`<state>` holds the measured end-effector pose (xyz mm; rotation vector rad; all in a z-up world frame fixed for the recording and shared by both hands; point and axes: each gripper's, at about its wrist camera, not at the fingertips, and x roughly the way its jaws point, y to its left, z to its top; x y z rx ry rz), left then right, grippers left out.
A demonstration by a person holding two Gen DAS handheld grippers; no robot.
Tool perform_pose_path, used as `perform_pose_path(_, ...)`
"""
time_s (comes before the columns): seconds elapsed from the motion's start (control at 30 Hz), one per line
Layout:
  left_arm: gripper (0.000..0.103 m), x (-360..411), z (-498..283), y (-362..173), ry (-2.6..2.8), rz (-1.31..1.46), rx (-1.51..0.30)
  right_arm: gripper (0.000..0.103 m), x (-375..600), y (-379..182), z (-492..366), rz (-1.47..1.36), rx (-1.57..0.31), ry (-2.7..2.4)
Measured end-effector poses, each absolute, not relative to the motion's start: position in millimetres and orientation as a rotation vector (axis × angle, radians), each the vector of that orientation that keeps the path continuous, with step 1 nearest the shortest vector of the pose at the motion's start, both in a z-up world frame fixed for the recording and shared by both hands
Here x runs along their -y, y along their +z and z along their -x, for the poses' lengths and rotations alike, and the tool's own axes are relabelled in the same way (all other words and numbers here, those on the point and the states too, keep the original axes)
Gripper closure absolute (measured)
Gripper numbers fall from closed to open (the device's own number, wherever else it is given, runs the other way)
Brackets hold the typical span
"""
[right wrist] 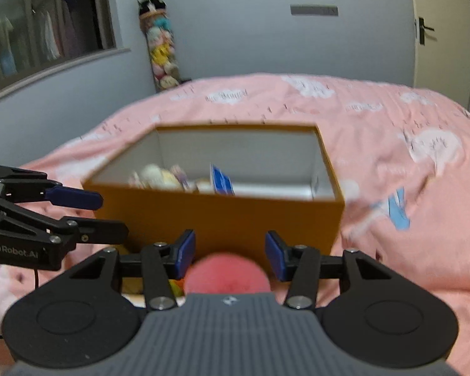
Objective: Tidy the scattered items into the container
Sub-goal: 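Grasp the pink pom-pom with the right tool while the left tool grasps the crocheted carrot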
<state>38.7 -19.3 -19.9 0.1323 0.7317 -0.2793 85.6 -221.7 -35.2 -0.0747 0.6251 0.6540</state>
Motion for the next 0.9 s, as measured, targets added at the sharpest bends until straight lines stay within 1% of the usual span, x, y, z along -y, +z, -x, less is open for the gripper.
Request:
perform_pose_path(0.07,0.033,28,-40,-34,-0.271,-0.189,-0.743,0.050,221,-48,-88,0.082,-0.652,0.640)
perform_pose_path(0.13,0.036,34,-44,-47,-0.262,-0.232,-0.753,0.049,222,-58,-90,0.082,-0.673,0.632)
perform_pose_path(0.17,0.037,36,-46,-53,-0.263,-0.235,-0.764,0.049,222,-63,-92,0.076,-0.686,0.632)
perform_pose_path(0.23,0.038,36,-50,-64,-0.270,-0.222,-0.790,0.044,221,-71,-97,0.059,-0.708,0.635)
perform_pose_path(0.33,0.040,37,-57,-77,-0.281,-0.222,-0.809,0.043,220,-81,-101,0.041,-0.736,0.645)
perform_pose_path(0.5,0.044,44,-56,-86,-0.282,-0.285,-0.767,0.043,217,-92,-107,0.027,-0.769,0.643)
perform_pose_path(0.53,0.046,45,-57,-87,-0.289,-0.291,-0.770,0.043,217,-94,-109,0.022,-0.777,0.647)
perform_pose_path(0.57,0.053,45,-58,-89,-0.297,-0.292,-0.785,0.043,217,-94,-109,0.018,-0.785,0.653)
perform_pose_path(0.6,0.054,46,-58,-91,-0.302,-0.298,-0.790,0.042,216,-96,-110,0.016,-0.793,0.661)
perform_pose_path(0.8,0.055,53,-57,-95,-0.302,-0.341,-0.779,0.042,204,-106,-117,0.027,-0.824,0.687)
perform_pose_path(0.9,0.058,57,-57,-99,-0.289,-0.373,-0.768,0.042,199,-112,-121,0.025,-0.837,0.687)
